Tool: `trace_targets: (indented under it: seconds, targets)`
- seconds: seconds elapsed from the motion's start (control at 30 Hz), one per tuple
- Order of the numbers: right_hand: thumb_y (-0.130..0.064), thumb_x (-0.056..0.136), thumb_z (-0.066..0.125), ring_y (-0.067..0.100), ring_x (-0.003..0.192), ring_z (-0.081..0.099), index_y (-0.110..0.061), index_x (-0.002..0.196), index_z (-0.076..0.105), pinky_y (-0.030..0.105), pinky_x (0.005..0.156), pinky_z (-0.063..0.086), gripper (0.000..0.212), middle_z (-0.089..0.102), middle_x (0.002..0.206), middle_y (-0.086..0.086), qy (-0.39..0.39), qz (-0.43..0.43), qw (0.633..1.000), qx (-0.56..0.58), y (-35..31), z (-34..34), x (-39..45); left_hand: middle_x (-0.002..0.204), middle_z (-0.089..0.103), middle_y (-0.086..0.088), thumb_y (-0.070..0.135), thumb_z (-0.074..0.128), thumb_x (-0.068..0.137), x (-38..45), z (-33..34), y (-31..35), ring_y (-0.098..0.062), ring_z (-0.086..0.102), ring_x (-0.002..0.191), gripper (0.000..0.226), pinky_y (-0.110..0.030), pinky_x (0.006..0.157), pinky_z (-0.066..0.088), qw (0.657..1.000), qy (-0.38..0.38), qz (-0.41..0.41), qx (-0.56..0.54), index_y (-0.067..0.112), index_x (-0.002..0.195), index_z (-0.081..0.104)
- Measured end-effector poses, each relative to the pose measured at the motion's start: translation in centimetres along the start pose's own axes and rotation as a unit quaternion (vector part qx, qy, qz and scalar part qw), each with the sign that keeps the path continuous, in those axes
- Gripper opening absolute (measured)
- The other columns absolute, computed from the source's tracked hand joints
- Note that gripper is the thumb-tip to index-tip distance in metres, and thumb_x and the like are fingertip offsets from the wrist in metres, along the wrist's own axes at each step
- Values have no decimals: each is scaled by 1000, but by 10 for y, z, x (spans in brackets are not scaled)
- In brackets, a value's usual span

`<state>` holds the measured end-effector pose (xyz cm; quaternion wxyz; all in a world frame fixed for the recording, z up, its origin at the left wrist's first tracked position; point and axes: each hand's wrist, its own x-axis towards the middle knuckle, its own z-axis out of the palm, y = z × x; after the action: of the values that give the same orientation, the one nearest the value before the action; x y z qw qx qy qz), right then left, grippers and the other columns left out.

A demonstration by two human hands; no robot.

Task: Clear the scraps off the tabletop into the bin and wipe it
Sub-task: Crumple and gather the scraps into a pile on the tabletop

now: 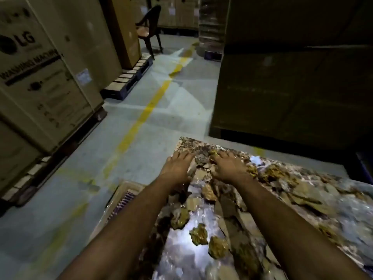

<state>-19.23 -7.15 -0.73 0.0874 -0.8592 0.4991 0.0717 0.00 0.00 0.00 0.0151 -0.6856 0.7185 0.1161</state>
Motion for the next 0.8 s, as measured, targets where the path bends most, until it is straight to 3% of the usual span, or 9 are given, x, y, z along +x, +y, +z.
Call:
trace_targets:
  seconds: [0.2, 0.27, 0.33, 0.4, 0.47, 0.57, 0.7, 0.8]
  targets:
    - [-67, 58, 86, 46, 152, 9, -49, 157, 9, 72, 114, 18, 126, -2, 170, 4, -151, 67, 986, -22, -6, 17, 74, 164, 24, -2, 29, 80, 79, 64, 16, -28, -32, 32, 143, 100, -47, 108, 41, 998, -48, 35, 2, 38, 156, 16]
    - [-61, 50, 92, 49, 152, 7, -54, 154, 3, 74, 112, 26, 137, -15, 169, 4, -223, 92, 970, -6, -2, 27, 90, 165, 20, -4, 28, 87, 69, 84, 21, -36, -34, 42, 138, 112, -46, 102, 49, 995, -78, 55, 18, 43, 155, 16]
    - [-50, 46, 97, 50, 150, 14, -54, 153, 5, 66, 110, 37, 142, -20, 167, 8, -240, 107, 965, 11, 0, 38, 94, 165, 21, -4, 30, 96, 54, 95, 28, -41, -35, 51, 131, 131, -46, 98, 53, 991, -107, 72, 37, 48, 153, 14]
    - [-42, 49, 97, 49, 144, 29, -48, 154, 13, 55, 107, 47, 134, -8, 167, 15, -200, 98, 975, 4, 1, 50, 90, 161, 27, -2, 38, 101, 41, 107, 40, -46, -35, 54, 127, 143, -46, 95, 55, 986, -130, 92, 56, 52, 151, 11]
    - [-37, 55, 95, 44, 133, 46, -39, 152, 24, 47, 100, 53, 121, 7, 165, 18, -151, 83, 985, 8, 0, 57, 80, 152, 36, -2, 42, 99, 45, 110, 51, -48, -35, 52, 125, 138, -45, 92, 56, 983, -137, 103, 58, 54, 151, 11]
    - [-29, 60, 92, 35, 122, 56, -36, 146, 37, 42, 93, 56, 102, 20, 158, 12, -113, 85, 988, 55, 0, 62, 68, 143, 43, -1, 37, 88, 63, 105, 57, -47, -32, 50, 121, 106, -43, 89, 56, 986, -132, 99, 19, 48, 150, 28]
    - [-14, 68, 84, 31, 117, 60, -34, 137, 52, 38, 88, 59, 79, 32, 150, 9, -84, 69, 986, 125, -1, 66, 58, 155, 35, 2, 40, 81, 69, 102, 63, -49, -34, 47, 127, 83, -47, 96, 52, 988, -113, 103, -27, 43, 142, 42]
    - [-9, 70, 81, 24, 99, 62, -33, 124, 61, 35, 82, 58, 62, 41, 128, 2, -47, 44, 985, 160, -1, 69, 50, 148, 44, 3, 41, 71, 80, 98, 61, -43, -34, 48, 125, 61, -45, 91, 54, 989, -91, 114, -16, 34, 137, 50]
